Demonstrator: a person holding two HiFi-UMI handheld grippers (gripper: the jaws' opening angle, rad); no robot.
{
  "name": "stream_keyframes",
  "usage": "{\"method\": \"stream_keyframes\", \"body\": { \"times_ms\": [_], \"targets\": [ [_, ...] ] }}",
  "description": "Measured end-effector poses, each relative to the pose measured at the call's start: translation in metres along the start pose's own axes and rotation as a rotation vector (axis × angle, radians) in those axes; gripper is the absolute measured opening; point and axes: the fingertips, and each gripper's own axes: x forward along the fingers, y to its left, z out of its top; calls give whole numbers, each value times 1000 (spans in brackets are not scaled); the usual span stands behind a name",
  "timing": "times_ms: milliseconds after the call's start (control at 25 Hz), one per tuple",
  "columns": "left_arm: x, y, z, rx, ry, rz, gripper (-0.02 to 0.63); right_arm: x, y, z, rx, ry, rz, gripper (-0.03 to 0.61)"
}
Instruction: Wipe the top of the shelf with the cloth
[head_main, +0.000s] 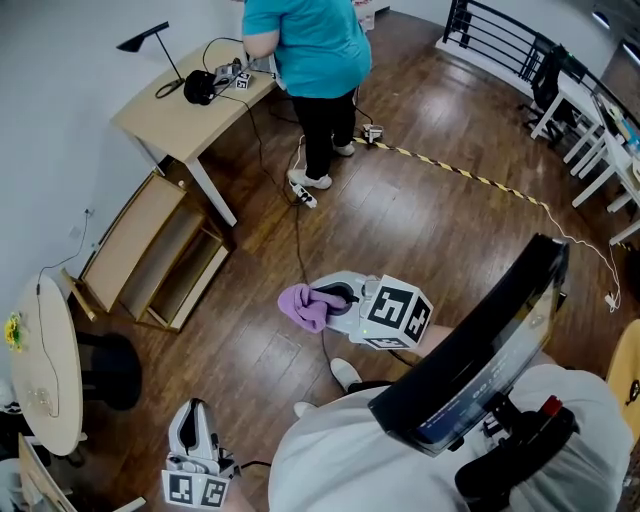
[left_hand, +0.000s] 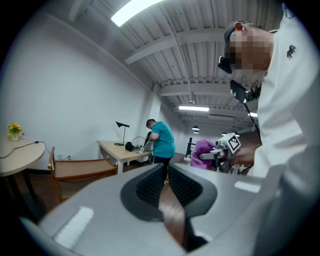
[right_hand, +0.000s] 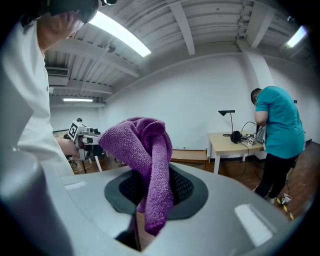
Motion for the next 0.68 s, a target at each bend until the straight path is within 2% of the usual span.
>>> {"method": "stream_keyframes", "body": {
  "times_ms": [680],
  "targets": [
    [-25, -3, -4, 16, -9, -27, 34, 4, 32, -1, -18, -2, -14, 81]
  ]
}}
